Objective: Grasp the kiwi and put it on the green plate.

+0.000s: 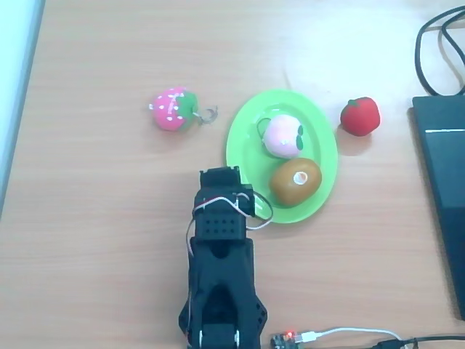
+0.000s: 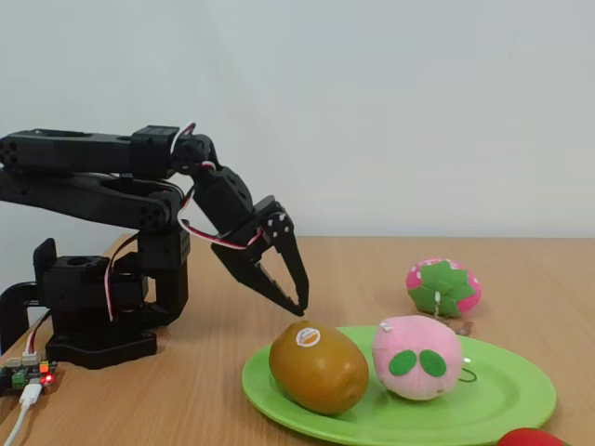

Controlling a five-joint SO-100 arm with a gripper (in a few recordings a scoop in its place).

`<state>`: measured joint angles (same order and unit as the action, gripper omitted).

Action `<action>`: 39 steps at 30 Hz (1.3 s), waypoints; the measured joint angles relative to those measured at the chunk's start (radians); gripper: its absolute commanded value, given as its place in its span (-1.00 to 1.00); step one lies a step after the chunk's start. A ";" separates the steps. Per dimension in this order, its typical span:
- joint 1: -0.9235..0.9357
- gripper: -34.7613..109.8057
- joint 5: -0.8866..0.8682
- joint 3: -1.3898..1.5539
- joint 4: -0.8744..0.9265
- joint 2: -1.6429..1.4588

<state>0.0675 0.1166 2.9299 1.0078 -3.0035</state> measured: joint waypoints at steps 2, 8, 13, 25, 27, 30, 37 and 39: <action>0.005 -0.63 -0.005 0.052 0.000 -0.011; 0.018 -0.63 0.000 0.121 0.075 -0.064; 0.003 -0.63 -0.006 0.130 0.126 -0.117; -0.006 -0.63 -0.006 0.149 0.209 -0.262; -0.018 -0.63 -0.006 0.149 0.210 -0.268; -0.034 -0.63 -0.006 0.149 0.210 -0.270; -0.035 -0.63 0.000 0.149 0.210 -0.270; -0.052 -0.63 0.008 0.149 0.210 -0.270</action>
<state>0.0153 0.1243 3.0787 1.2180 -3.2735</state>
